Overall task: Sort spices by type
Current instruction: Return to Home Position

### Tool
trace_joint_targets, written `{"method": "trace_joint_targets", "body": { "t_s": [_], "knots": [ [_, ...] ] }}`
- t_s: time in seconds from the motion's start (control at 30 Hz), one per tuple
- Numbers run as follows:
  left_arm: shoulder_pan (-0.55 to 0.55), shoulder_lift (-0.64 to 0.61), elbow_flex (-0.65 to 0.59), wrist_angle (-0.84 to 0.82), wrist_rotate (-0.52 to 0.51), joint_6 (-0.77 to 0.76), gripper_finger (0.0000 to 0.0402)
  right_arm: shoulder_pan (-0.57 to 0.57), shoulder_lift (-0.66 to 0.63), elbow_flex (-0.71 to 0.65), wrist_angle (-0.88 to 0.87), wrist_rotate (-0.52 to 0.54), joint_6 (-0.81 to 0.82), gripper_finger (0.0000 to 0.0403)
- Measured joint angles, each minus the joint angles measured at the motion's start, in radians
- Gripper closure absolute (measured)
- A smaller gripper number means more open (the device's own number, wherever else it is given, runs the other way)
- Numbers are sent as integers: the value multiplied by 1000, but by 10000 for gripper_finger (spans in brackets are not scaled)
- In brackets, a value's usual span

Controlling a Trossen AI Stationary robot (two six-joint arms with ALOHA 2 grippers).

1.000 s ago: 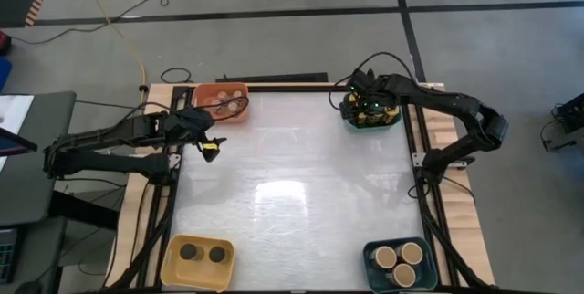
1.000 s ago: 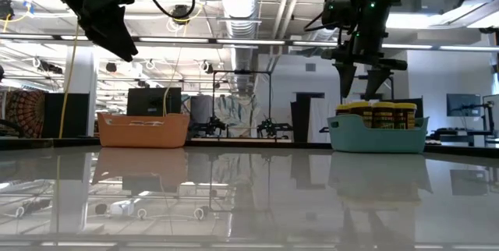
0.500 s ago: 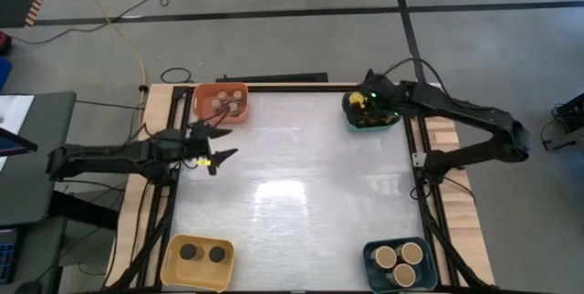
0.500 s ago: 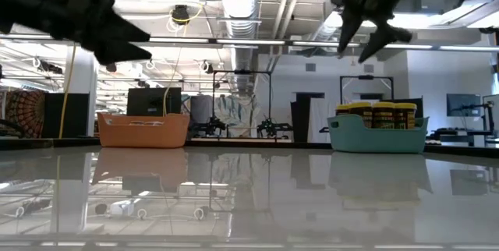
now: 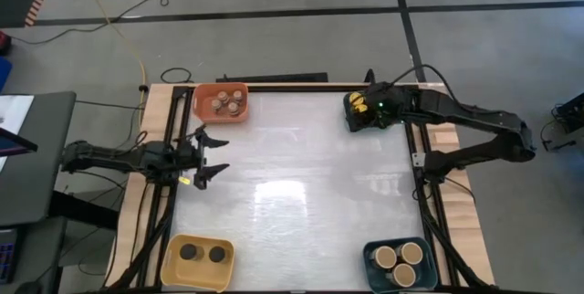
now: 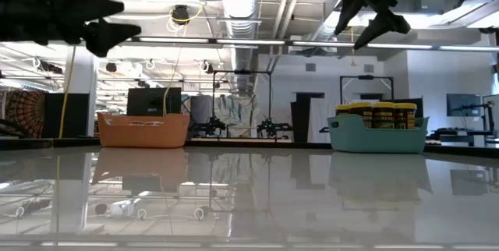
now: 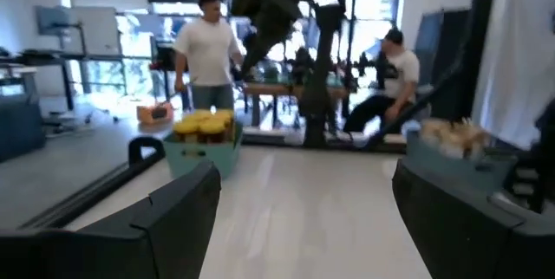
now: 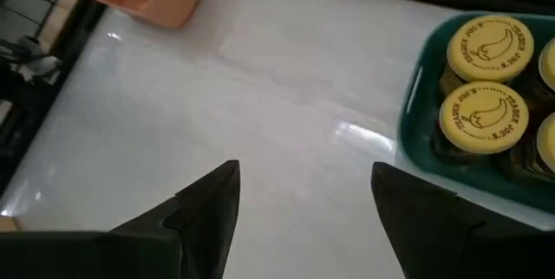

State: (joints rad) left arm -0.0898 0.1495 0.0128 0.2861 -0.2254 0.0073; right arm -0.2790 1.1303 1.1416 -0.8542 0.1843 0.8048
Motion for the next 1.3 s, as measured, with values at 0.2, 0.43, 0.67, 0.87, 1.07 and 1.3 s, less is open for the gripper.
{"method": "trace_joint_targets", "body": {
  "t_s": [0.2,0.43,0.67,0.87,1.07,1.3],
  "knots": [
    [0,-150,-2,-95,46,17,75,152,0,-21,46,84,-277,116],
    [19,-137,-3,-122,16,-4,75,255,-142,-302,316,101,-355,117],
    [18,-131,-3,-210,16,-11,75,336,-363,-650,708,75,-497,117],
    [18,-123,12,-237,22,-12,75,375,-469,-876,958,23,-525,117],
    [18,-124,13,-244,21,-12,75,396,-596,-1031,1161,19,-561,117],
    [18,-124,13,-248,21,-12,75,359,-757,-1133,1206,24,-585,117]
  ]
}}
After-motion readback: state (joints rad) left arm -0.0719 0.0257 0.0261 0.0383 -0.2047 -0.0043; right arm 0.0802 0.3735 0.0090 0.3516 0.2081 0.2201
